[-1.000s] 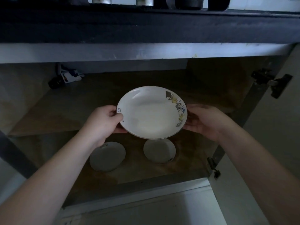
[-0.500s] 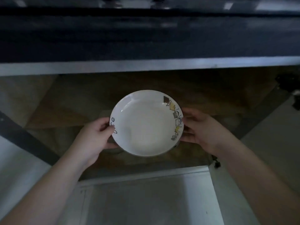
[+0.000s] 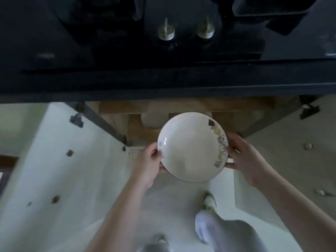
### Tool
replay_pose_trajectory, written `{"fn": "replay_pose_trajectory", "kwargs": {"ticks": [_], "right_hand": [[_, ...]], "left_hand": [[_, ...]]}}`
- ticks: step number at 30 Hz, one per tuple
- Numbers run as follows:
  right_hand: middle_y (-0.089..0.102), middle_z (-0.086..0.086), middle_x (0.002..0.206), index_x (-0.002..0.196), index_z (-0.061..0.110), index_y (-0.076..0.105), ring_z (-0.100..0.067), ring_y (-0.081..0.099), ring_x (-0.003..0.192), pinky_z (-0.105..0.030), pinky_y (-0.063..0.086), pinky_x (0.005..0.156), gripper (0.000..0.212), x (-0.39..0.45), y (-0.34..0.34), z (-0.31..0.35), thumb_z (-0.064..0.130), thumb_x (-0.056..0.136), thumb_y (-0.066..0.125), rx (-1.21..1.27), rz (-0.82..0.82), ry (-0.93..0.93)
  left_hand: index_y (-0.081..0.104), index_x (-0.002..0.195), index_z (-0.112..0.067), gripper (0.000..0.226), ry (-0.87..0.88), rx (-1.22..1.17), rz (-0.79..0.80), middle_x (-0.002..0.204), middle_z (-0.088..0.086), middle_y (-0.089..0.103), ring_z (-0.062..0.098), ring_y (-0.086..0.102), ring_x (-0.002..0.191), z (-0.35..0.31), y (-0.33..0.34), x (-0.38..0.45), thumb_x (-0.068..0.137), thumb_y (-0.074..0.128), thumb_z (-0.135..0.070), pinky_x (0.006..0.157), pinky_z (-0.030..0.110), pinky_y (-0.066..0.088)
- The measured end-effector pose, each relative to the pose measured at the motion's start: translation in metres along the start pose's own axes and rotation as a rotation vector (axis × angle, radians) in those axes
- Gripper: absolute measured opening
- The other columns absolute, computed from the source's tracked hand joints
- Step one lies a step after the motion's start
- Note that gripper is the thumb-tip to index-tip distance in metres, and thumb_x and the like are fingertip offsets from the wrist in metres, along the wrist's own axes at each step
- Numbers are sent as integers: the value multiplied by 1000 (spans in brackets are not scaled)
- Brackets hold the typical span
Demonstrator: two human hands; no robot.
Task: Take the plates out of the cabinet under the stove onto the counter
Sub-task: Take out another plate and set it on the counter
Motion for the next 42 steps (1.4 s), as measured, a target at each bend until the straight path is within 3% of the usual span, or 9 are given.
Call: {"fn": "replay_pose_trajectory", "kwargs": {"ticks": [6, 9, 16, 20, 24, 30, 34, 36, 42], "right_hand": [[64, -14, 107, 104, 47, 64, -25, 68, 93, -30, 59, 65, 44, -106, -8, 0, 7, 99, 48, 46, -29, 56], [65, -9, 105, 101, 51, 63, -20, 70, 88, -28, 59, 63, 47, -155, 2, 8, 7, 100, 48, 49, -55, 58], [70, -10, 101, 118, 37, 64, -19, 72, 85, -31, 60, 67, 41, -256, 15, 37, 3, 95, 56, 35, 5, 1], [74, -1, 98, 120, 43, 62, -19, 73, 89, -40, 61, 77, 47, -304, 19, 51, 5, 94, 58, -50, 25, -62], [76, 10, 93, 100, 66, 59, -11, 73, 86, -31, 60, 72, 63, -351, 29, 82, 4, 95, 54, -72, 63, -156], [75, 14, 92, 91, 69, 60, -8, 72, 84, -18, 56, 64, 67, -391, 32, 131, 3, 95, 53, -57, 141, -298], [75, 11, 98, 126, 42, 58, -8, 71, 88, -26, 60, 72, 47, -401, 25, 141, 6, 96, 55, -57, 178, -325], [74, 8, 103, 132, 35, 55, -10, 70, 92, -33, 61, 78, 45, -406, 21, 144, 8, 96, 55, -41, 209, -328], [71, 20, 100, 121, 48, 55, 2, 66, 90, -13, 54, 60, 40, -412, 20, 142, 19, 95, 59, -30, 268, -358]], "left_hand": [[76, 91, -33, 41, -60, 18, 70, 93, 0, 77, 23, 74, 83, -27, -30, -103, 99, 50, -2, 63, 37, 62], [74, 101, -32, 36, -29, 33, 80, 99, -5, 76, 15, 73, 84, -41, -50, -144, 98, 52, -4, 63, 34, 61], [72, 87, -53, 49, 80, 84, 86, 89, -16, 73, -3, 67, 77, -73, -91, -250, 100, 51, -11, 61, 24, 59], [71, 95, -47, 42, 98, 39, 64, 91, -15, 74, -1, 68, 80, -77, -111, -302, 99, 54, -9, 60, 25, 59], [75, 97, -44, 37, 121, -23, 23, 89, -9, 75, 5, 71, 83, -89, -135, -342, 98, 57, -11, 62, 31, 61], [74, 108, -35, 36, 184, -32, -6, 86, 5, 74, 14, 70, 80, -110, -152, -380, 95, 56, -7, 64, 29, 59], [74, 109, -36, 39, 211, -40, -51, 87, 7, 74, 13, 70, 79, -114, -152, -404, 95, 55, -4, 65, 28, 59], [74, 109, -35, 38, 218, -48, -65, 92, 6, 75, 15, 71, 82, -117, -152, -417, 93, 56, -6, 65, 29, 59], [75, 106, -33, 38, 206, -94, -168, 93, 8, 76, 18, 71, 78, -120, -155, -450, 91, 56, -3, 62, 29, 58]]}}
Point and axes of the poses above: each hand's wrist, its own x-axis towards the middle knuckle, its own y-axis out of the palm, z = x × y, the point moved 6 cm from there along x, towards the middle knuckle
